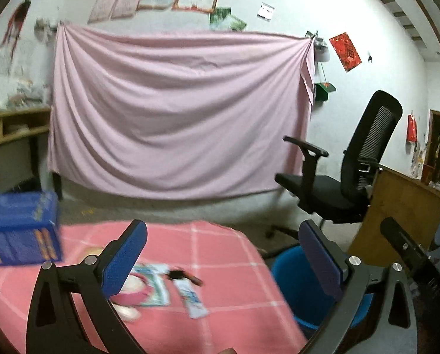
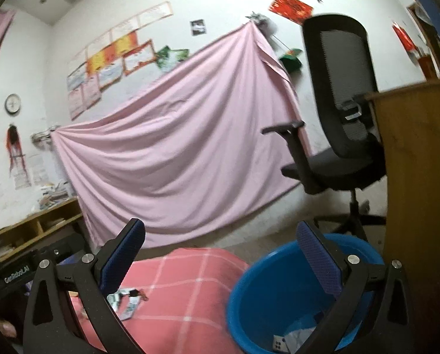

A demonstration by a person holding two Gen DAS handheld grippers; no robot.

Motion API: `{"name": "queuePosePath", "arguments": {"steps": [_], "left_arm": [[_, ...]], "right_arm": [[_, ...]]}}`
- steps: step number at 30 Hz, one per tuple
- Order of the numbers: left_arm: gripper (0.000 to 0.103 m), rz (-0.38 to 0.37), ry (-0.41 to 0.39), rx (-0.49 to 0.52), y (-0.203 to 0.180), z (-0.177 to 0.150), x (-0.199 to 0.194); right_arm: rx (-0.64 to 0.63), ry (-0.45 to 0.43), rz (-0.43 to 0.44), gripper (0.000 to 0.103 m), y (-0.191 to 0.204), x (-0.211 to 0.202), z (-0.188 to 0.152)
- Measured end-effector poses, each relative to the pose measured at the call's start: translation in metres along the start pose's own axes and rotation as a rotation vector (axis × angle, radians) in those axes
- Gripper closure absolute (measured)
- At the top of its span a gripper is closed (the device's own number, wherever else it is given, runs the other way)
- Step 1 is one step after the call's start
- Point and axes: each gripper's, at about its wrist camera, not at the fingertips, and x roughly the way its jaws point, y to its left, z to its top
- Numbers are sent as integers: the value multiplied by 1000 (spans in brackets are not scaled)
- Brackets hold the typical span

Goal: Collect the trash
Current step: 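Move both tools back over the remaining table items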

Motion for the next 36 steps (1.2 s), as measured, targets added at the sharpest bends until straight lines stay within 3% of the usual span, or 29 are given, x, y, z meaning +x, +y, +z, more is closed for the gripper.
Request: {"name": "queuePosePath", "arguments": {"steps": [10,21,29,36], "left_arm": [[2,109,-101,41,49,-7,-45],[2,203,-134,54,93,-17,-73],[2,249,-89,52,122,-32,-74],[2,237,-2,39,140,-50,-65]], "right_arm": [[-109,-81,90,0,60,-9,3],[-203,-60,151,0,105,6,-11],[-299,12,164,0,133,19,-33],[-414,114,169,0,157,37,-58]]}}
